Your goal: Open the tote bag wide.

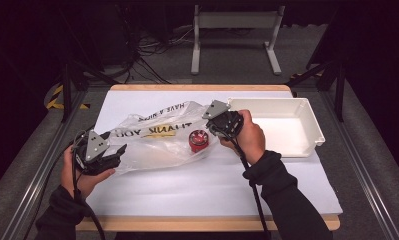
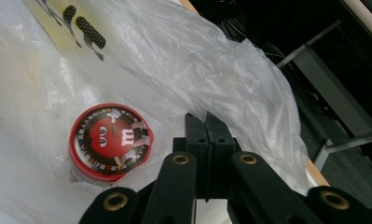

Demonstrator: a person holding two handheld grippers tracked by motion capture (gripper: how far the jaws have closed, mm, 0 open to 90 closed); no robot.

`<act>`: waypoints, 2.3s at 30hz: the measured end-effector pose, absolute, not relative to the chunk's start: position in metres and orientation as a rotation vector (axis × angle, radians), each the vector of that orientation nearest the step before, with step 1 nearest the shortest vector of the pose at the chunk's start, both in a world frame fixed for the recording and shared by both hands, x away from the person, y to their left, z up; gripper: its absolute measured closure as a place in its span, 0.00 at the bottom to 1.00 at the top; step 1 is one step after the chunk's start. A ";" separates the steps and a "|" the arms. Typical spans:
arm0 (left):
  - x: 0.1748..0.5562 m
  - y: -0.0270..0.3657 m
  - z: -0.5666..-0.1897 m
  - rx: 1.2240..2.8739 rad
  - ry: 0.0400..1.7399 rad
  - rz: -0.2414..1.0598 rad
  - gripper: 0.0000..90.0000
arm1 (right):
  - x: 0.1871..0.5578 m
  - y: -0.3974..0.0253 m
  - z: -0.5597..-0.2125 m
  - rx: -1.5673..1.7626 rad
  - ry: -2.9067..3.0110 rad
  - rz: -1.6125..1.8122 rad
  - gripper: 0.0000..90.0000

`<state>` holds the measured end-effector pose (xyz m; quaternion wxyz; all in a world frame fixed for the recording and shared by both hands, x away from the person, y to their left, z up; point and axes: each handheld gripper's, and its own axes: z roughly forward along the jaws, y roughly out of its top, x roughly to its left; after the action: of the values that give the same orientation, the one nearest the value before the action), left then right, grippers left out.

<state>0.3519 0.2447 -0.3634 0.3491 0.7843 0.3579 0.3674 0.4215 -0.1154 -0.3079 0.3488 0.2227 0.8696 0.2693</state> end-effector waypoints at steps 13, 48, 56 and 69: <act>0.334 0.237 -0.344 1.956 0.766 0.891 0.52 | 0.432 -0.120 -0.312 0.652 2.257 0.699 0.98; 0.369 0.197 -0.382 2.224 0.658 0.628 0.79 | 0.421 -0.109 -0.320 0.475 2.452 0.683 0.63; 0.373 0.193 -0.384 2.250 0.632 0.633 0.85 | 0.410 -0.096 -0.319 0.326 2.493 0.650 1.00; 0.378 0.203 -0.392 2.245 0.884 0.848 0.25 | 0.417 -0.113 -0.315 0.493 2.376 0.667 1.00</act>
<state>0.3783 0.2034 -0.3924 0.2878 0.8407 0.3311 0.3174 0.4169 -0.1133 -0.3151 0.3076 0.1864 0.8983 0.2523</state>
